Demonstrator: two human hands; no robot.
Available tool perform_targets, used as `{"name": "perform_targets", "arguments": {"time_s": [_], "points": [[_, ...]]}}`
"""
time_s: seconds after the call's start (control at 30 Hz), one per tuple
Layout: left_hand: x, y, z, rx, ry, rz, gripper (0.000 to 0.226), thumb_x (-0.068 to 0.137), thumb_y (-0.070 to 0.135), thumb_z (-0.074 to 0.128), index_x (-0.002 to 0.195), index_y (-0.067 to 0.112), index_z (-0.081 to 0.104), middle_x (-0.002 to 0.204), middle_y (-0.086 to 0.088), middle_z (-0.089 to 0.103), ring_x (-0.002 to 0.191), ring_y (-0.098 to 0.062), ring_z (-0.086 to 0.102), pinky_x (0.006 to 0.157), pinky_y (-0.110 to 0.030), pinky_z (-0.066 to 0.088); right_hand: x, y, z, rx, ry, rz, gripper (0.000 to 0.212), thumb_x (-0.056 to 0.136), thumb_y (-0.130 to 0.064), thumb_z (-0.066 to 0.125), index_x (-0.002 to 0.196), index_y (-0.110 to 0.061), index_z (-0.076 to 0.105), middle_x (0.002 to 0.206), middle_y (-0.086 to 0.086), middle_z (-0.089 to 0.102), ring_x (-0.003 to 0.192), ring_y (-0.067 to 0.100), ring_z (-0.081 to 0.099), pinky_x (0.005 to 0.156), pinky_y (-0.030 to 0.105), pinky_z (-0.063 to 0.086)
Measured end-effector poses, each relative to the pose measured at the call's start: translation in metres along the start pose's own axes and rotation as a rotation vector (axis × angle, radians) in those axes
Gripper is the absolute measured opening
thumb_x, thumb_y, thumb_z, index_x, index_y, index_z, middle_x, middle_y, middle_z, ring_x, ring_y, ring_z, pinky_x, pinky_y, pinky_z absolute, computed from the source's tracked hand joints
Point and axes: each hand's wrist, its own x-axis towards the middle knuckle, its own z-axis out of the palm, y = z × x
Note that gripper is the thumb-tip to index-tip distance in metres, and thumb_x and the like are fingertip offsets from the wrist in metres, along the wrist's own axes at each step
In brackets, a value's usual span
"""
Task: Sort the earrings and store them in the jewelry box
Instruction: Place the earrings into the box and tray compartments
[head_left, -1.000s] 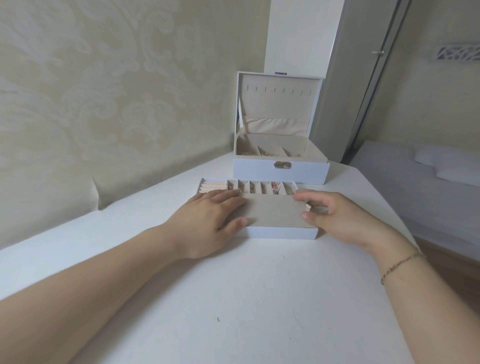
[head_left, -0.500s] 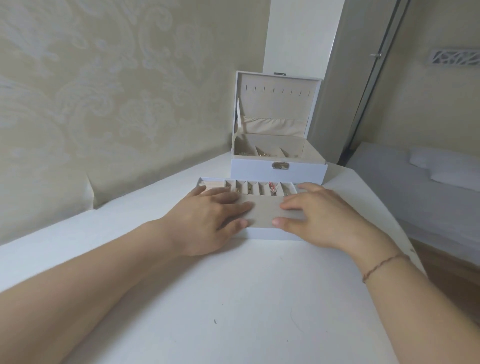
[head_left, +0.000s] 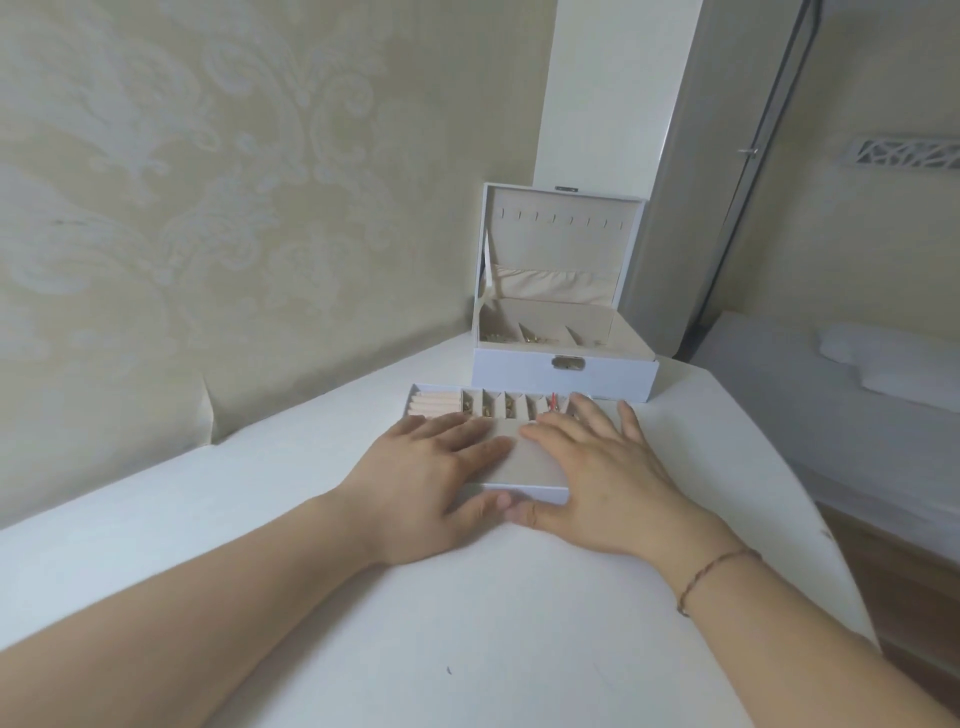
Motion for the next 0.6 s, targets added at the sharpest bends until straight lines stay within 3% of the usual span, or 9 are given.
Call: {"name": "perform_targets", "arguments": {"time_s": [0.17, 0.33, 0.47, 0.53, 0.6], "points": [[0.0, -0.008, -0.008, -0.425, 0.133, -0.215, 0.058, 0.093, 0.061, 0.029, 0.119, 0.024, 0.065, 0.116, 0.009, 0.067, 0.111, -0.012, 0.058, 0.093, -0.033, 0.046, 0.001, 0.002, 0.0, 0.024, -0.065, -0.007, 0.095, 0.066, -0.088, 0.004, 0.149, -0.042, 0.011, 0.161, -0.014, 0.009, 0.148, 0.011, -0.012, 0.117, 0.053, -0.01], [-0.001, -0.013, -0.011, -0.749, 0.281, -0.395, 0.049, 0.092, 0.061, 0.031, 0.102, 0.031, 0.068, 0.105, 0.014, 0.069, 0.102, -0.004, 0.058, 0.091, -0.019, 0.042, -0.004, 0.004, -0.006, -0.006, -0.035, -0.048, 0.09, 0.071, -0.088, 0.015, 0.146, -0.04, 0.023, 0.156, -0.014, 0.024, 0.149, 0.01, -0.001, 0.116, 0.055, -0.011], [0.001, -0.015, -0.012, -0.767, 0.25, -0.439, 0.043, 0.09, 0.062, 0.039, 0.11, 0.036, 0.066, 0.118, 0.024, 0.064, 0.118, 0.0, 0.053, 0.102, -0.025, 0.039, -0.031, 0.008, -0.01, 0.078, -0.043, -0.045, 0.103, 0.059, -0.097, 0.016, 0.145, -0.042, 0.025, 0.153, -0.018, 0.025, 0.148, 0.009, 0.001, 0.118, 0.053, -0.007], [0.011, -0.016, -0.016, -0.743, 0.228, -0.444, 0.025, 0.094, 0.051, 0.052, 0.112, 0.039, 0.064, 0.124, 0.025, 0.06, 0.121, 0.002, 0.05, 0.101, -0.025, 0.037, -0.043, 0.013, -0.013, 0.084, -0.071, -0.037, 0.104, 0.056, -0.098, 0.02, 0.145, -0.043, 0.024, 0.151, -0.021, 0.024, 0.148, 0.009, -0.001, 0.117, 0.054, -0.007], [0.03, -0.021, -0.021, -0.593, 0.14, -0.409, 0.023, 0.095, 0.039, 0.058, 0.118, 0.037, 0.061, 0.131, 0.022, 0.055, 0.12, -0.003, 0.05, 0.096, -0.024, 0.04, -0.049, 0.018, -0.018, 0.104, -0.092, -0.032, 0.098, 0.059, -0.094, 0.034, 0.143, -0.045, 0.024, 0.148, -0.023, 0.024, 0.147, 0.01, -0.001, 0.117, 0.055, -0.005]]}}
